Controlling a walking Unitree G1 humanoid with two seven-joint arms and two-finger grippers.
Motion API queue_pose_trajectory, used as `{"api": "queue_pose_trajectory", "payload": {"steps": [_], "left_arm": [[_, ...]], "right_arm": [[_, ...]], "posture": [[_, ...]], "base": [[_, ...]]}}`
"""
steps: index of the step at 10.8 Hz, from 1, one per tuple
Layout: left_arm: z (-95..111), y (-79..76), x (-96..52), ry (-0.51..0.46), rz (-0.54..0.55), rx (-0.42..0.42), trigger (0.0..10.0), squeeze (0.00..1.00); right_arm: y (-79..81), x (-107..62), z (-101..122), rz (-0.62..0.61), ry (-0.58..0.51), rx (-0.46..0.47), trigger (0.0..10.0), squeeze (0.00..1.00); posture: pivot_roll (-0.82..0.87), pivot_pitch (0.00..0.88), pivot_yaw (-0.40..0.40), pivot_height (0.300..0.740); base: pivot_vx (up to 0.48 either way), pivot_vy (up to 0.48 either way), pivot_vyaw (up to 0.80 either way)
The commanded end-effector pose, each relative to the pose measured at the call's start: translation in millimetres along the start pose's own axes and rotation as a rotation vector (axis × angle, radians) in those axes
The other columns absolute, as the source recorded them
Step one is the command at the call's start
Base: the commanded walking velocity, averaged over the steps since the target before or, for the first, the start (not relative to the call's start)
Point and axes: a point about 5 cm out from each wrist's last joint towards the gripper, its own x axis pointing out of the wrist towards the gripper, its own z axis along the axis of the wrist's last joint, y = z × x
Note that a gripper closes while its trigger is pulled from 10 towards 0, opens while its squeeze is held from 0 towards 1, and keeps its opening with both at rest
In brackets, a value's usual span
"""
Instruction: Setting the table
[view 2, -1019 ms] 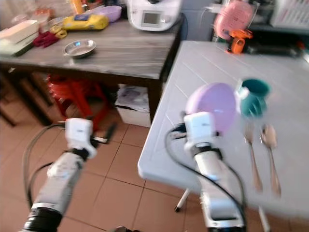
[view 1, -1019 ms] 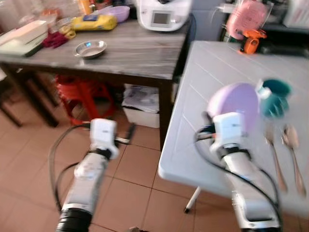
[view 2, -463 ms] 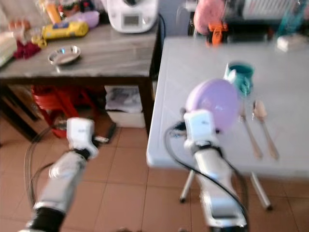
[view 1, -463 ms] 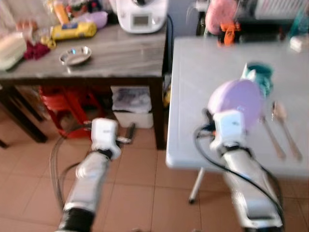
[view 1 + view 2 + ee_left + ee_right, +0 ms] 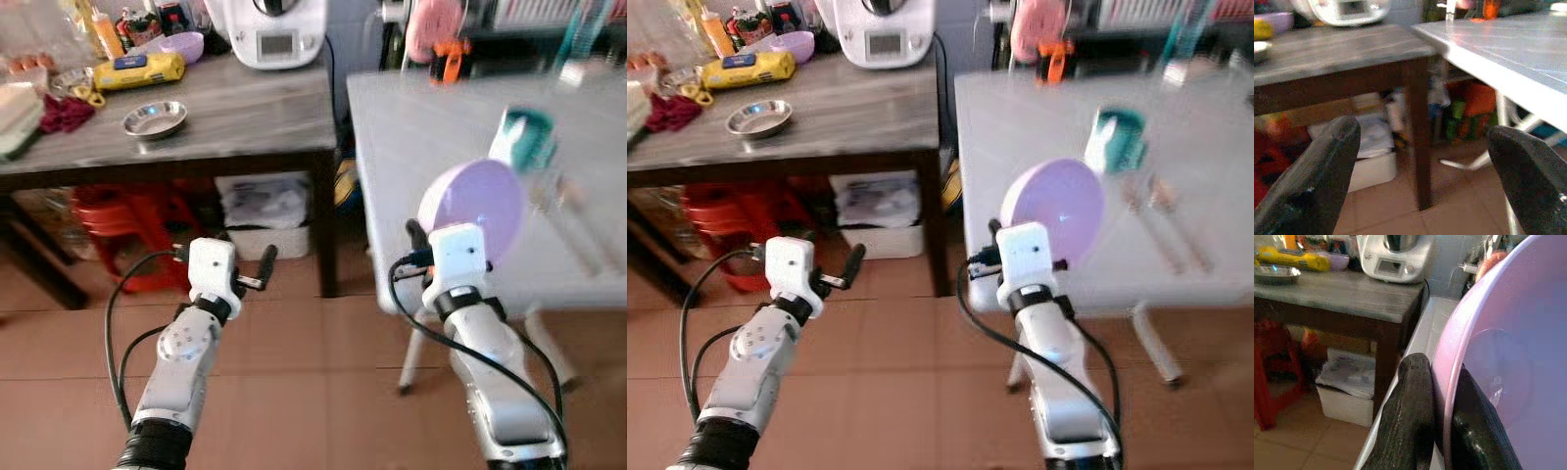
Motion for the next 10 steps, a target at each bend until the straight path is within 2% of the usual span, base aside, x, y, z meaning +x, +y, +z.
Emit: {"api": "queue_pose_trajectory", "payload": {"steps": [1, 10], "left_arm": [[2.2, 4.4, -0.1, -0.005, 0.003, 0.015, 10.0, 0.0], [1.7, 2.5, 0.6, -0.003, 0.0, 0.019, 10.0, 0.0]], "right_arm": [[0.9, 1.4, 7.2, -0.007, -0.032, 0.008, 10.0, 0.0], [0.2, 1.3, 6.3, -0.008, -0.039, 0.003, 10.0, 0.0]], "posture": [[-0.1, 0.092, 0.111, 0.74], [-0.1, 0.089, 0.107, 0.74]], "base": [[0.0, 0.386, 0.0], [0.0, 0.395, 0.0]]}}
